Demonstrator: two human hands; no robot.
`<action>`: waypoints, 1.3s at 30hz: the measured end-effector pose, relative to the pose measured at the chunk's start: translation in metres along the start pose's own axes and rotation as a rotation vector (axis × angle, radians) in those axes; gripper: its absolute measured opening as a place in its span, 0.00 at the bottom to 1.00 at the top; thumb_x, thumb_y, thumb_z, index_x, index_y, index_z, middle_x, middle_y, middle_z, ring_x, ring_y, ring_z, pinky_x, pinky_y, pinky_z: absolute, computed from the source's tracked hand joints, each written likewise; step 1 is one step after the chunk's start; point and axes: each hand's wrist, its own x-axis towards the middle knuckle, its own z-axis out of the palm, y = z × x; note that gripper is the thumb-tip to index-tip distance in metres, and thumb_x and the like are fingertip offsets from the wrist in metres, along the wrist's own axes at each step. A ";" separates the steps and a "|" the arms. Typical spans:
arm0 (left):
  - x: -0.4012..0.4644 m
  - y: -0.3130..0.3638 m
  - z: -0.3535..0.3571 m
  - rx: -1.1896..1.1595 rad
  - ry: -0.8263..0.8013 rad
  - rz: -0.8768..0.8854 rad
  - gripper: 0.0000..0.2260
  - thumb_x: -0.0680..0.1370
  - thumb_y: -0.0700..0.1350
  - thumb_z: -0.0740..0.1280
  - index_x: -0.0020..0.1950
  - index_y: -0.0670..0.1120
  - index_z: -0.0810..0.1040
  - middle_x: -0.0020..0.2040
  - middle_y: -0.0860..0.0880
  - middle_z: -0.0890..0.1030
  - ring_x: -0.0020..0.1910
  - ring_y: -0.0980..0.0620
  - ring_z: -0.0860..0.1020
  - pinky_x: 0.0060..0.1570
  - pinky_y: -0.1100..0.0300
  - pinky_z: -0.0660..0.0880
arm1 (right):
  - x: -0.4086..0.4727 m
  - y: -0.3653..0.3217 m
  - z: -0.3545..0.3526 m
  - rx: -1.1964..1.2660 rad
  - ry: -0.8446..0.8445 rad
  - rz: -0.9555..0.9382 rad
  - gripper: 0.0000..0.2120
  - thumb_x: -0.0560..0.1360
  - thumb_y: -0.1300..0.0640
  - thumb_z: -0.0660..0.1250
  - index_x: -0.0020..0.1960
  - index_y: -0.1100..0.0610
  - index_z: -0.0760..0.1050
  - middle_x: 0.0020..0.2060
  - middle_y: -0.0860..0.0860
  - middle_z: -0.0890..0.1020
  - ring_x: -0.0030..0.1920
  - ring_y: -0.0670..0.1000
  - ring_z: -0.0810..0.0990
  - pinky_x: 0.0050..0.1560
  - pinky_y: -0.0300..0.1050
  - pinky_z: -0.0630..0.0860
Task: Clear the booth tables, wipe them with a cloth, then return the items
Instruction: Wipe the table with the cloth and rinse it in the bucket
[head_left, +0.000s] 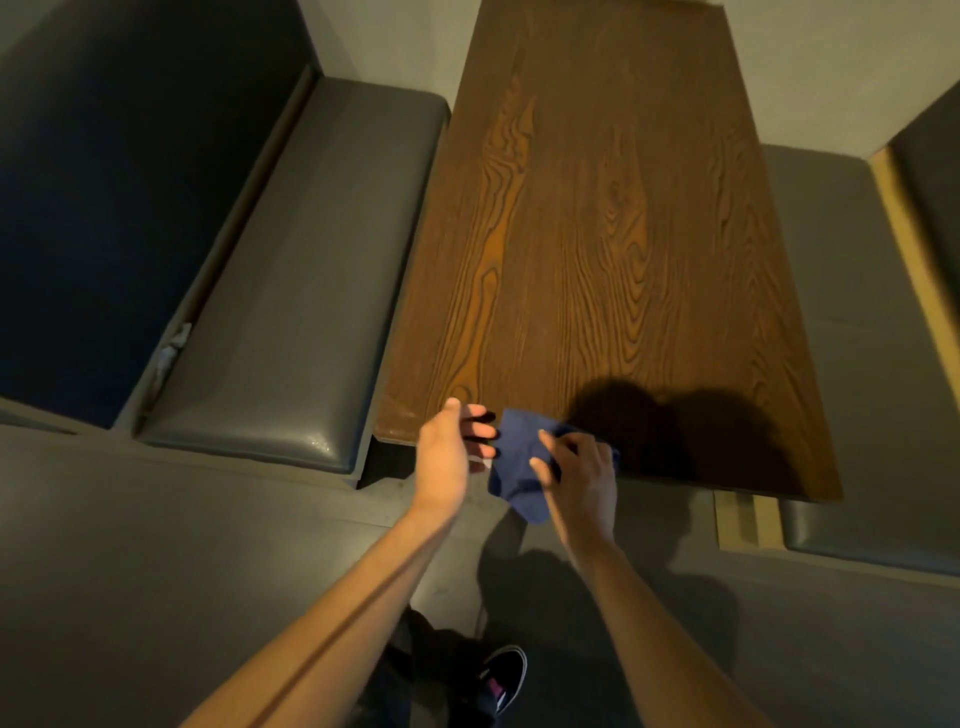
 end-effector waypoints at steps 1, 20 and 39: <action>0.009 0.004 -0.011 -0.002 0.019 0.024 0.22 0.87 0.51 0.51 0.52 0.42 0.81 0.37 0.46 0.82 0.33 0.49 0.78 0.33 0.59 0.72 | 0.001 -0.010 0.006 0.012 0.001 -0.030 0.21 0.67 0.57 0.80 0.59 0.56 0.82 0.48 0.55 0.80 0.48 0.54 0.74 0.50 0.42 0.71; 0.149 0.089 -0.116 -0.089 0.130 0.069 0.16 0.85 0.45 0.54 0.49 0.43 0.80 0.35 0.46 0.79 0.29 0.54 0.74 0.30 0.62 0.70 | 0.217 -0.138 0.063 -0.069 -0.155 0.247 0.16 0.80 0.48 0.65 0.66 0.50 0.75 0.60 0.57 0.76 0.59 0.58 0.73 0.58 0.50 0.69; 0.244 0.130 -0.036 0.265 -0.174 0.234 0.13 0.85 0.48 0.59 0.61 0.45 0.81 0.58 0.49 0.83 0.59 0.57 0.79 0.59 0.67 0.73 | 0.281 -0.133 0.094 -0.240 -0.246 0.088 0.34 0.79 0.37 0.36 0.81 0.49 0.53 0.81 0.54 0.55 0.81 0.56 0.49 0.78 0.55 0.47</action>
